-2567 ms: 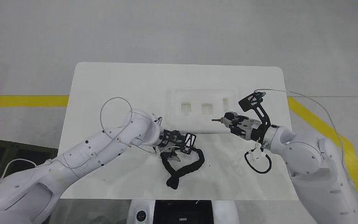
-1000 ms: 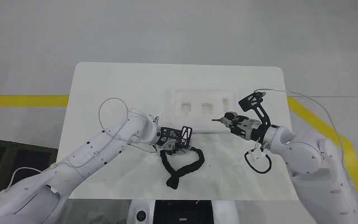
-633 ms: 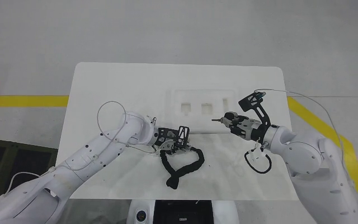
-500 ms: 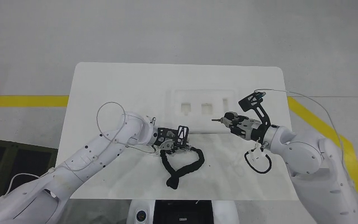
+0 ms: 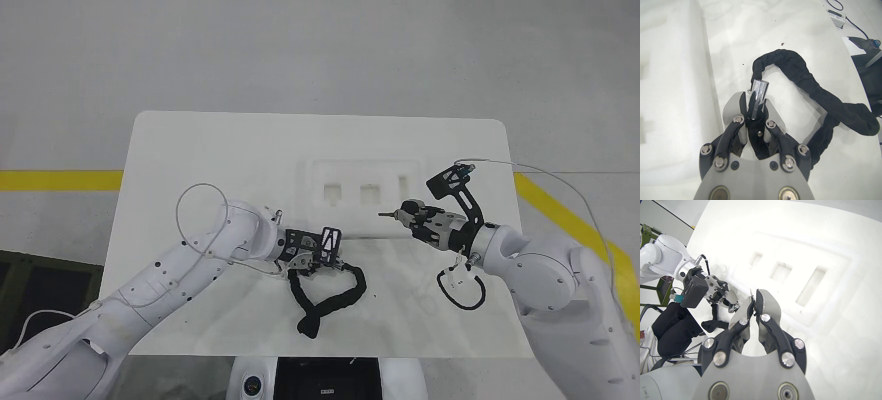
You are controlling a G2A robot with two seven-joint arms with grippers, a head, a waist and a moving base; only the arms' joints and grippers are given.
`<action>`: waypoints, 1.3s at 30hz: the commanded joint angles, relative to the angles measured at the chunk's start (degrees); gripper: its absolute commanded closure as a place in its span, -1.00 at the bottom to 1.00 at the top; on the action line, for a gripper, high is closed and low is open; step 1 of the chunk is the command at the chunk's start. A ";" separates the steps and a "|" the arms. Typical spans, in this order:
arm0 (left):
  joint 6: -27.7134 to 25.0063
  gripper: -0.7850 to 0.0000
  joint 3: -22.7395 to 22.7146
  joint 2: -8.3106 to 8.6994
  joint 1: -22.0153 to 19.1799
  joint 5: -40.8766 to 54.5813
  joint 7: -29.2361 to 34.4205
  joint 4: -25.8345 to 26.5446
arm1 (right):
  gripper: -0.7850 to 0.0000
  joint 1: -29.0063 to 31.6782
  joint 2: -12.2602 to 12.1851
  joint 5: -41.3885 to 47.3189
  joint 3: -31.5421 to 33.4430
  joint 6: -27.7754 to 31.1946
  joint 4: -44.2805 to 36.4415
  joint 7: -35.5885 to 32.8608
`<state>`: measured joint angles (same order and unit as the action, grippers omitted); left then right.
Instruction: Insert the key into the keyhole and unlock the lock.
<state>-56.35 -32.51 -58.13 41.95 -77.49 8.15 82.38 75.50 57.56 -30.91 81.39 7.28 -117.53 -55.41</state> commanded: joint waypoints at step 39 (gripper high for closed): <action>10.07 1.00 -13.65 4.88 12.29 -19.72 -60.85 -7.24 | 1.00 0.53 -0.30 10.94 -0.69 5.32 -0.14 0.14</action>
<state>-47.35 -46.05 -53.31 54.03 -96.54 -50.40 75.64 76.12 57.29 -20.26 80.82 12.57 -117.39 -54.99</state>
